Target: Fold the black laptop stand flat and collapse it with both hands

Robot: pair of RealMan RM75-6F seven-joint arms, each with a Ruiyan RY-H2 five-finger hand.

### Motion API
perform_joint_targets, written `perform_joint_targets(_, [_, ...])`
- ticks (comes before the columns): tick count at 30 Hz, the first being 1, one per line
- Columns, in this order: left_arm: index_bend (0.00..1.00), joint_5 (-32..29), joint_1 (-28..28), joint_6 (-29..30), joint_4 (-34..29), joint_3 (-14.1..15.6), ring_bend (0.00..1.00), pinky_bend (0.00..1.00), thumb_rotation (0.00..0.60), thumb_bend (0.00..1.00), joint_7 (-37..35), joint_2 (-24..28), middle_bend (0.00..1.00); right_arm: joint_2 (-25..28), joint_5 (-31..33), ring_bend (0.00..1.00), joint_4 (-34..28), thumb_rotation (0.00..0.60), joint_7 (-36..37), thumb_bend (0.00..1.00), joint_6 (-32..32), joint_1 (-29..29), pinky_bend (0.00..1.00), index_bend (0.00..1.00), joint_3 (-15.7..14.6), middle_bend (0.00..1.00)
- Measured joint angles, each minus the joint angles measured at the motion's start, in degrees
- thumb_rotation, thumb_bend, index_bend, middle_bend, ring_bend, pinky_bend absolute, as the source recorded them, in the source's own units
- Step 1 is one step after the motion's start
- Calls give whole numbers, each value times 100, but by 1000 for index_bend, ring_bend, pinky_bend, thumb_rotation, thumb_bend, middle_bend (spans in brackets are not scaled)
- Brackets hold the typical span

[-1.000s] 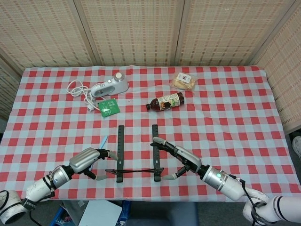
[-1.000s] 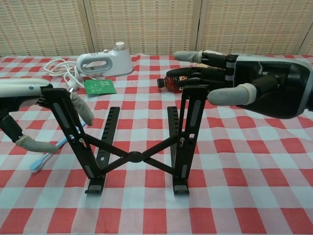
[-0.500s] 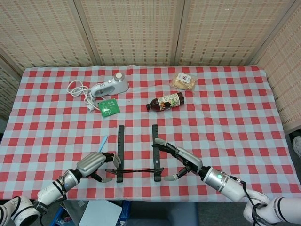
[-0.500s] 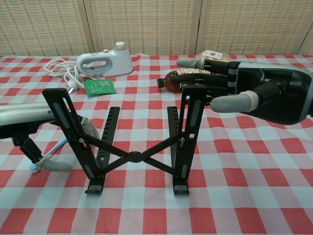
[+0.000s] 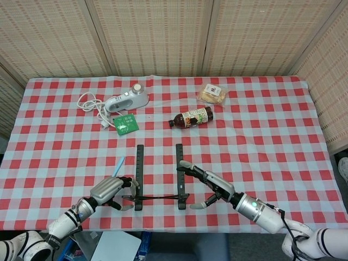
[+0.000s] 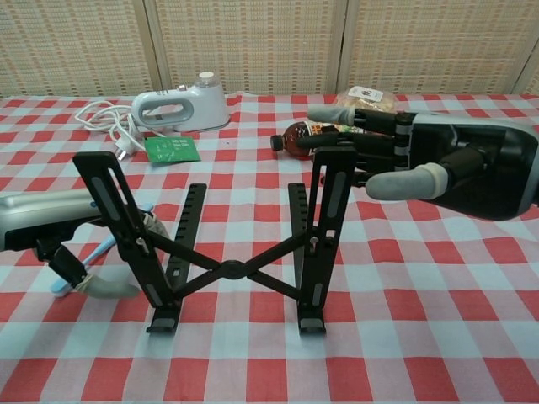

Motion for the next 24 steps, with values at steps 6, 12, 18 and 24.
perform_joint_targets(6, [472,-134,50,-21,-31,-85,286,363,493,244,153,-113,283,-7,-3,0,16,600,21,0,-1,-13,8,0,-7,91])
perform_joint_targets(12, [496,-265,98,-57,-16,-157,287,363,498,268,313,-216,283,4,-1,0,16,600,28,0,-6,-23,8,0,-12,91])
perform_joint_targets(18, [509,-315,129,-105,-32,-194,287,363,500,294,347,-233,283,10,-15,0,14,600,33,0,-3,-32,8,0,-20,91])
perform_joint_targets(24, [520,-313,160,-112,-44,-220,287,363,507,295,382,-233,283,11,-21,0,7,600,28,0,-5,-40,8,0,-29,91])
